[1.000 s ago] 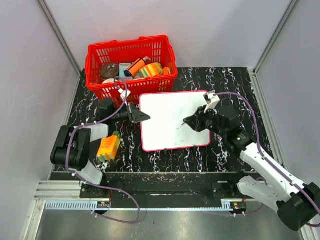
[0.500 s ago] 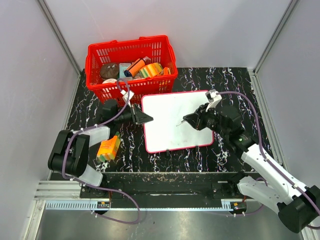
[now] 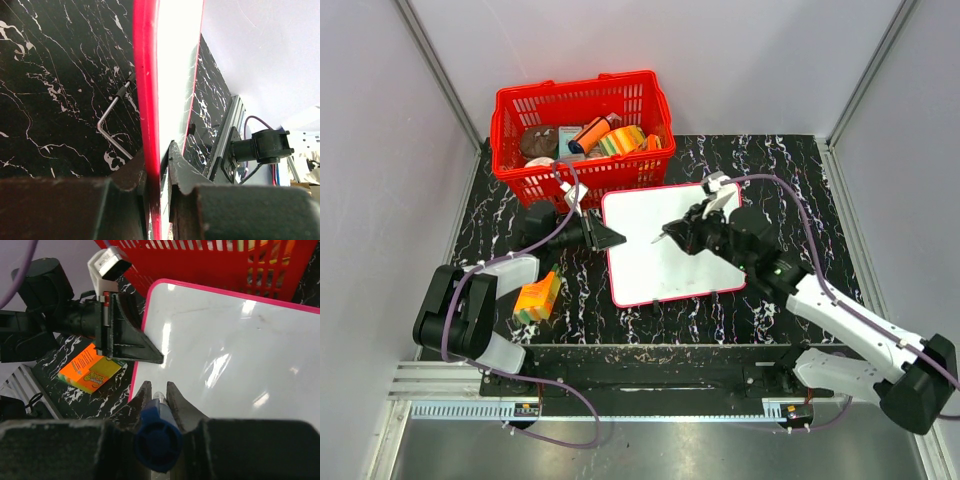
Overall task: Write a sentence on the whiteboard
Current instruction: Hold the whiteboard on the whiteboard stand, then write a sentence on the whiteboard.
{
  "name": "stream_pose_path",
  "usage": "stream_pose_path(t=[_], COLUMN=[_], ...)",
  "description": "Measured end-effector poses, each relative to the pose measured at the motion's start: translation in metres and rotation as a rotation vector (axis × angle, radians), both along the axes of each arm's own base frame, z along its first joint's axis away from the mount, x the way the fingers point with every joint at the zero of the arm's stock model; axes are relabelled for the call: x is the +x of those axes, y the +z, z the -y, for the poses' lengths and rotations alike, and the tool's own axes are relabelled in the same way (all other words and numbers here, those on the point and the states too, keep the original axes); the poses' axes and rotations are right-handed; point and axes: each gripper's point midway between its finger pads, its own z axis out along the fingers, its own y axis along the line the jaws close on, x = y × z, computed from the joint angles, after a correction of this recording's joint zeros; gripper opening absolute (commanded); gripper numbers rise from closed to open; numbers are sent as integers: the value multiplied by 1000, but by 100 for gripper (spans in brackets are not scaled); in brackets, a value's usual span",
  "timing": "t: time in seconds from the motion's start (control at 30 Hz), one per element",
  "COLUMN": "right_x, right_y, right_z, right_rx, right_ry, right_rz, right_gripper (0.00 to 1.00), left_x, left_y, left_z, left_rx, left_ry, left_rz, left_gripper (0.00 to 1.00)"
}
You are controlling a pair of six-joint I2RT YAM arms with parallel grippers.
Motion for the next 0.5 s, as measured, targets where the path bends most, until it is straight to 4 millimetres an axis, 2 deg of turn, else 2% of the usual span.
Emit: stream_pose_path(t=[0.17,0.37,0.5], right_x=[-9,-13,-14], right_y=[11,39,45], right_z=[-26,-38,-41], right_rx=[-20,29,24], right_ry=[-11,-69,-74], right_rz=[71,191,235], right_gripper=[0,0,0], left_x=[0,1,1], left_y=[-2,-3,-4], left_z=[0,-1,-1], left_rx=[4,9,11], left_ry=[3,7,7], left_rz=[-4,-8,-7], left_gripper=[0,0,0])
